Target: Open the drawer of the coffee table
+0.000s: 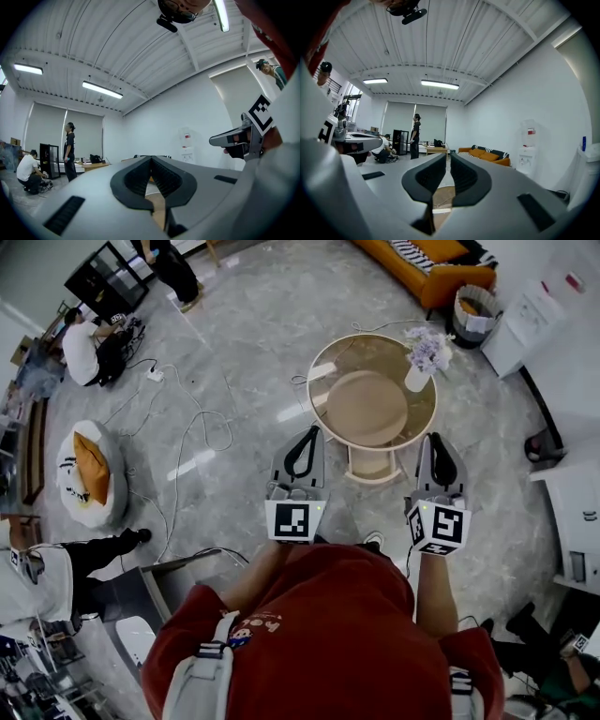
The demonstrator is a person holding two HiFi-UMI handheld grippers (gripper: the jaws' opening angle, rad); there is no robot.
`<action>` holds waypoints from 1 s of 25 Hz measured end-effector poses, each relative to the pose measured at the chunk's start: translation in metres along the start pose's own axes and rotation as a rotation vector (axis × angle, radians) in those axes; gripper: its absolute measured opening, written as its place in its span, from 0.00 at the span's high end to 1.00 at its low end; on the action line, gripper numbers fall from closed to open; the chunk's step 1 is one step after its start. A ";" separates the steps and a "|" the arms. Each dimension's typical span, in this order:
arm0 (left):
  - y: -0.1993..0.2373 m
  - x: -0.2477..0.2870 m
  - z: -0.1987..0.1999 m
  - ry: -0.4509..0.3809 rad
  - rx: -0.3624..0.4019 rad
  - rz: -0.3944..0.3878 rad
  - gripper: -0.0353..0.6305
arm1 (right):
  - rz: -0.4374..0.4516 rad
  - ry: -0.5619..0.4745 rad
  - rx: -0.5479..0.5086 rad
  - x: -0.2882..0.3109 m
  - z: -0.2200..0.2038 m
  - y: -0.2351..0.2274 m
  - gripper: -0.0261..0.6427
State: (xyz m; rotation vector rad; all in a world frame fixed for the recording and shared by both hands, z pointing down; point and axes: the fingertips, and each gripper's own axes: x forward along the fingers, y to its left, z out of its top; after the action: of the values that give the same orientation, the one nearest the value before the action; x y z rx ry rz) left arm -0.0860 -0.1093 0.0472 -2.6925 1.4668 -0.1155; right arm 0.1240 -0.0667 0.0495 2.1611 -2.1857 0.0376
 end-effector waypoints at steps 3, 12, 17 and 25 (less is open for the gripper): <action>-0.007 0.002 0.000 0.004 -0.007 -0.018 0.93 | -0.004 -0.016 0.008 -0.004 0.002 -0.001 0.92; -0.019 0.008 -0.003 0.023 0.001 -0.040 0.93 | -0.036 -0.022 0.013 -0.006 0.000 -0.013 0.93; -0.021 0.010 -0.002 0.024 0.008 -0.035 0.93 | -0.021 -0.009 0.018 -0.004 -0.005 -0.013 0.93; -0.022 0.012 -0.004 0.034 0.017 -0.023 0.93 | -0.002 -0.038 0.007 -0.004 -0.005 -0.016 0.93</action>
State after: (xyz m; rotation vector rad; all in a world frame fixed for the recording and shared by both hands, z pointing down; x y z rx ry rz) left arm -0.0614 -0.1072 0.0541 -2.7079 1.4380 -0.1755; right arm 0.1405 -0.0622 0.0535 2.1861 -2.2064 0.0035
